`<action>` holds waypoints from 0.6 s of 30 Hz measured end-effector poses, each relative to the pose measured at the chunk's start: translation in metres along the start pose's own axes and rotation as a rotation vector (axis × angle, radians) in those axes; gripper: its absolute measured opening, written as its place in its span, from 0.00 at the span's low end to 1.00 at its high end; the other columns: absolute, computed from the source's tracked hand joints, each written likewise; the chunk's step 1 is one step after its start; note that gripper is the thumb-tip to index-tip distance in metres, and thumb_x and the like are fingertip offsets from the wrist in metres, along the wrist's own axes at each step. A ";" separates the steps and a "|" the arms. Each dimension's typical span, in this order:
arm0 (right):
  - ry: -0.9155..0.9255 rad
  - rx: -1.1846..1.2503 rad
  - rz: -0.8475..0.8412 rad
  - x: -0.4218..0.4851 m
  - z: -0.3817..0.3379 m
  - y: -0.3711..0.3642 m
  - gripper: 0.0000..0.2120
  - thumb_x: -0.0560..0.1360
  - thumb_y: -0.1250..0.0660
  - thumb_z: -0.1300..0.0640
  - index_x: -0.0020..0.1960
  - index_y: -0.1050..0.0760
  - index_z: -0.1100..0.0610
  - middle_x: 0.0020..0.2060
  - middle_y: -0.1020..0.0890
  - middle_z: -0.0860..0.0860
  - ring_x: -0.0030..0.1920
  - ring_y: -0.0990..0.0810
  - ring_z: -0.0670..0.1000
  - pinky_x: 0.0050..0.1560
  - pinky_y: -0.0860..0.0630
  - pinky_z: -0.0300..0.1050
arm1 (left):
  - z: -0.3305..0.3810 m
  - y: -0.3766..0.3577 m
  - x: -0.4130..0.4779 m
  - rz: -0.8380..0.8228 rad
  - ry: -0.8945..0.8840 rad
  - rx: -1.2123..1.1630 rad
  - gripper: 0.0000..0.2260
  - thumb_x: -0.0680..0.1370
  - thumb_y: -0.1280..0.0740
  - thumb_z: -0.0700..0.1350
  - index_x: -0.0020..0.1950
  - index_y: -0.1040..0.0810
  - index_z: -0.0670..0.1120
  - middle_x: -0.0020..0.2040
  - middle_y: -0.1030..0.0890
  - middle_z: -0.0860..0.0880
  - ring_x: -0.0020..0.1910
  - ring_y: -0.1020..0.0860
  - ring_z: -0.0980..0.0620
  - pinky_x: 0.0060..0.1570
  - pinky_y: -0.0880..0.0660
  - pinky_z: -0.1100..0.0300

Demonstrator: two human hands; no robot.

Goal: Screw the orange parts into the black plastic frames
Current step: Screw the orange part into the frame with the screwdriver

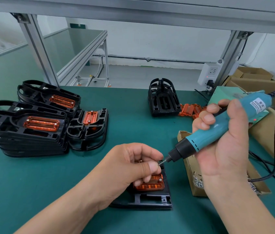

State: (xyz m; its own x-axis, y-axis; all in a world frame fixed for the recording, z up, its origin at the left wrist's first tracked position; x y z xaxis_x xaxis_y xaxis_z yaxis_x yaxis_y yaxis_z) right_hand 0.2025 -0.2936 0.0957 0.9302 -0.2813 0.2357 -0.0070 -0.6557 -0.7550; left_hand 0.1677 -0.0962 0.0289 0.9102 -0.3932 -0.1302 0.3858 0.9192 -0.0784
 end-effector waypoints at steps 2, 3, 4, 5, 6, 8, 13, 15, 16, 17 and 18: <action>-0.011 0.003 0.023 0.000 0.002 0.003 0.06 0.83 0.33 0.51 0.52 0.27 0.53 0.42 0.23 0.49 0.36 0.25 0.46 0.38 0.25 0.38 | 0.003 0.002 0.000 0.016 -0.027 0.056 0.11 0.79 0.29 0.35 0.52 0.14 0.50 0.43 0.14 0.46 0.35 0.24 0.53 0.32 0.28 0.65; -0.017 0.008 0.032 0.000 0.003 0.004 0.06 0.83 0.33 0.51 0.52 0.27 0.53 0.42 0.23 0.49 0.36 0.25 0.46 0.38 0.25 0.38 | 0.005 0.002 -0.001 0.013 -0.037 0.082 0.11 0.80 0.29 0.35 0.52 0.14 0.51 0.43 0.14 0.46 0.35 0.24 0.53 0.33 0.28 0.65; -0.020 0.012 0.037 0.000 0.004 0.005 0.07 0.84 0.33 0.51 0.52 0.27 0.53 0.42 0.23 0.49 0.36 0.25 0.46 0.38 0.25 0.38 | 0.006 0.001 -0.001 0.009 -0.045 0.104 0.11 0.80 0.29 0.36 0.53 0.14 0.52 0.44 0.14 0.46 0.36 0.24 0.53 0.33 0.28 0.65; -0.019 0.015 0.038 0.000 0.004 0.006 0.07 0.84 0.33 0.51 0.52 0.27 0.53 0.42 0.23 0.49 0.36 0.25 0.46 0.38 0.25 0.38 | 0.006 0.001 -0.001 0.005 -0.051 0.114 0.11 0.80 0.29 0.37 0.53 0.14 0.53 0.44 0.14 0.47 0.36 0.23 0.53 0.33 0.28 0.65; -0.017 0.019 0.034 0.000 0.003 0.005 0.07 0.85 0.34 0.51 0.52 0.27 0.53 0.42 0.23 0.49 0.35 0.25 0.45 0.38 0.25 0.38 | 0.006 0.000 -0.002 0.001 -0.053 0.112 0.11 0.79 0.29 0.37 0.53 0.14 0.53 0.44 0.14 0.47 0.36 0.24 0.53 0.33 0.28 0.65; -0.010 0.028 0.010 -0.001 0.002 0.002 0.07 0.85 0.36 0.51 0.52 0.27 0.53 0.42 0.23 0.48 0.35 0.25 0.45 0.38 0.26 0.37 | 0.005 -0.001 -0.002 -0.020 -0.039 0.088 0.11 0.80 0.30 0.37 0.53 0.14 0.52 0.44 0.14 0.47 0.36 0.24 0.54 0.33 0.29 0.66; -0.007 0.033 -0.081 -0.003 0.000 -0.010 0.08 0.87 0.40 0.50 0.53 0.26 0.53 0.42 0.23 0.49 0.35 0.25 0.45 0.38 0.26 0.37 | 0.000 -0.009 -0.003 -0.113 0.034 -0.060 0.07 0.77 0.29 0.40 0.52 0.14 0.49 0.44 0.15 0.45 0.34 0.25 0.54 0.30 0.31 0.67; -0.013 0.029 -0.080 -0.004 0.001 -0.010 0.08 0.87 0.40 0.50 0.53 0.27 0.53 0.42 0.23 0.49 0.35 0.25 0.45 0.38 0.26 0.37 | -0.001 -0.008 -0.003 -0.107 0.028 -0.027 0.07 0.76 0.29 0.40 0.52 0.14 0.49 0.44 0.14 0.45 0.34 0.25 0.54 0.31 0.31 0.67; -0.017 0.029 -0.065 -0.004 0.003 -0.009 0.08 0.87 0.39 0.50 0.53 0.27 0.52 0.42 0.23 0.49 0.35 0.25 0.45 0.39 0.26 0.37 | -0.001 -0.007 -0.002 -0.100 0.022 -0.013 0.08 0.77 0.29 0.41 0.52 0.14 0.50 0.44 0.14 0.45 0.34 0.25 0.55 0.31 0.31 0.67; -0.023 0.031 -0.046 -0.005 0.004 -0.006 0.07 0.86 0.38 0.50 0.53 0.27 0.52 0.42 0.23 0.49 0.36 0.26 0.45 0.39 0.26 0.37 | -0.001 -0.006 -0.002 -0.094 0.018 -0.004 0.08 0.77 0.29 0.41 0.53 0.14 0.50 0.44 0.14 0.45 0.34 0.25 0.54 0.32 0.31 0.67; -0.029 0.036 -0.026 -0.005 0.006 -0.004 0.07 0.86 0.37 0.50 0.52 0.27 0.52 0.42 0.23 0.49 0.36 0.26 0.45 0.39 0.26 0.37 | -0.001 -0.005 -0.002 -0.089 0.013 0.000 0.08 0.78 0.29 0.41 0.53 0.14 0.50 0.45 0.14 0.46 0.34 0.25 0.54 0.32 0.30 0.67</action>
State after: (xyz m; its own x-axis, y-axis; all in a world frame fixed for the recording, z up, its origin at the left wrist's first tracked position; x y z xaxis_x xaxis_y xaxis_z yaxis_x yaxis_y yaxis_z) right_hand 0.2003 -0.2860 0.0939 0.9403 -0.2432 0.2382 0.0306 -0.6366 -0.7706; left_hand 0.1642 -0.1003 0.0280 0.8703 -0.4734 -0.1360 0.4650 0.8807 -0.0898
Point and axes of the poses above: each hand's wrist, its own x-axis towards the middle knuckle, its own y-axis out of the back of the hand, z = x × y, the point moved 10 cm from there along x, towards the middle knuckle
